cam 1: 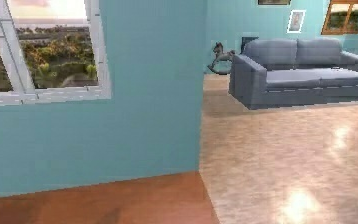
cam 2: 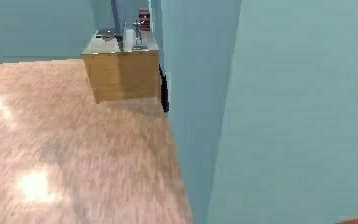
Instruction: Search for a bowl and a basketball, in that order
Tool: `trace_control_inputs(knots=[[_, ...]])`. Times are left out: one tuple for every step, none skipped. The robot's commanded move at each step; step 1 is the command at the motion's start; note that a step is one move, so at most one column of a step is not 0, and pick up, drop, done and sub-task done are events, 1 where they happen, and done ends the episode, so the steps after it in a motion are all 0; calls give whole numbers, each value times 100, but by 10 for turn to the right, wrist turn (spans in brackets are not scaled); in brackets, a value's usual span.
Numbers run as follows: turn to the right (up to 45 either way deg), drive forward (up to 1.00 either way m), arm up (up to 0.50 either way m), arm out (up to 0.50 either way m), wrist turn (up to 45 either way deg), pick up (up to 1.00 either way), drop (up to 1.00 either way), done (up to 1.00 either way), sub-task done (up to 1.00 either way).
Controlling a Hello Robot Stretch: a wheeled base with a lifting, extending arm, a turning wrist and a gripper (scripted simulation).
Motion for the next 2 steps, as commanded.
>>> trace_control_inputs(knots=[[300,0,0,0,0,0,0,0,0],[0,100,0,0,0,0,0,0,0]])
